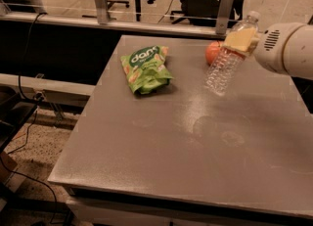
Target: Place water bottle upright
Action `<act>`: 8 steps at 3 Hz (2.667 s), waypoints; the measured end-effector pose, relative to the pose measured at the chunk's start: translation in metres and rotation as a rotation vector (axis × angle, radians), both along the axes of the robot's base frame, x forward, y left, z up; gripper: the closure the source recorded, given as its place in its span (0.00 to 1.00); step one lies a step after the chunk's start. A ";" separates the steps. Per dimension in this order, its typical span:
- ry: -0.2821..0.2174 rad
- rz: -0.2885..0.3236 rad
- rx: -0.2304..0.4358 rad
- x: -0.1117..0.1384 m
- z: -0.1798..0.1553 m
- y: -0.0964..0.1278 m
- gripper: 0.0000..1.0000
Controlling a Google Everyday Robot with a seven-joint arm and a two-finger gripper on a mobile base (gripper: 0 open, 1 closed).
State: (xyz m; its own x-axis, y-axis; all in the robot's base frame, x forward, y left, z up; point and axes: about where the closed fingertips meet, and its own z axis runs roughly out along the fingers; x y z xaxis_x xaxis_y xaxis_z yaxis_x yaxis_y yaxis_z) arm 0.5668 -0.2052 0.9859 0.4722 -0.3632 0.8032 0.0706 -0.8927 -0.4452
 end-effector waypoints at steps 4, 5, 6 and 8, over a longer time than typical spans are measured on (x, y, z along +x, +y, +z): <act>-0.143 0.107 -0.139 0.003 0.012 0.002 1.00; -0.197 0.173 -0.201 -0.001 0.011 0.001 1.00; -0.265 0.229 -0.253 -0.010 0.005 -0.001 1.00; -0.456 0.401 -0.353 -0.030 -0.006 0.002 1.00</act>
Offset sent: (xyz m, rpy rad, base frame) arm 0.0012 -0.0034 -0.0016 -0.0359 -0.0397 0.0060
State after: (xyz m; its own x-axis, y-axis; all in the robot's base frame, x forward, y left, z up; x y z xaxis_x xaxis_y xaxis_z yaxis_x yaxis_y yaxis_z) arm 0.5370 -0.2029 0.9804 0.1031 0.0872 0.9908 0.5355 -0.8443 0.0185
